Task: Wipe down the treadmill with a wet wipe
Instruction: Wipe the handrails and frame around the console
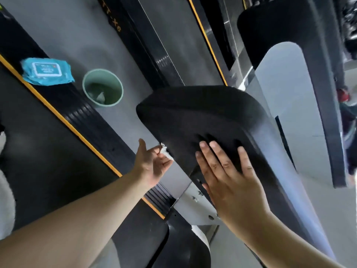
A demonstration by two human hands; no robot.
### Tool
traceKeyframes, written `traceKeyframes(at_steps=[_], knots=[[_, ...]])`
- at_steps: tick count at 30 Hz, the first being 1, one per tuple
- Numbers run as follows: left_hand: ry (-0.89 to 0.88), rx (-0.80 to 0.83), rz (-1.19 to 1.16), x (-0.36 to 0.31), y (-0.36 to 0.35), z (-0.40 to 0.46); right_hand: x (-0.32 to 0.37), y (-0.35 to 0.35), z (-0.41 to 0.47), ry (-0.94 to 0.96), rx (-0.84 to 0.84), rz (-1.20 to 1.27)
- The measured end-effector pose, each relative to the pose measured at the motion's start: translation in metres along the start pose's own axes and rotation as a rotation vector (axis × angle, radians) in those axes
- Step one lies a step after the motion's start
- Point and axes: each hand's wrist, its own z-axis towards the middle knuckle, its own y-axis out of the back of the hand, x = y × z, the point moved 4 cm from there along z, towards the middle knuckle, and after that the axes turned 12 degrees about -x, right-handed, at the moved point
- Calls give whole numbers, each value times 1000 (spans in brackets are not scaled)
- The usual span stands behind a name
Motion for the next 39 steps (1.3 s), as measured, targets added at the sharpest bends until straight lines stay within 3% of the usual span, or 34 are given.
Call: traceKeyframes(at_steps=[9,15,19,24,34,39], knots=[[80,-222,139,-86,-24,-40,-31,63,75,-229,55,92],[140,-210,287,-120,-31,-38,-52,60,86,-347,108,179],[157,-190,573,-143,-38,-35,-52,42,83,-312,112,221],[156,-184,1031,-165,-61,-27,-52,28,86,-267,-12,234],[364,-70,1471,-188,-118,-18,-48,25,92,-200,-12,304],[449,-23,1698,-192,-151,-6,-54,29,91,-257,-4,465]])
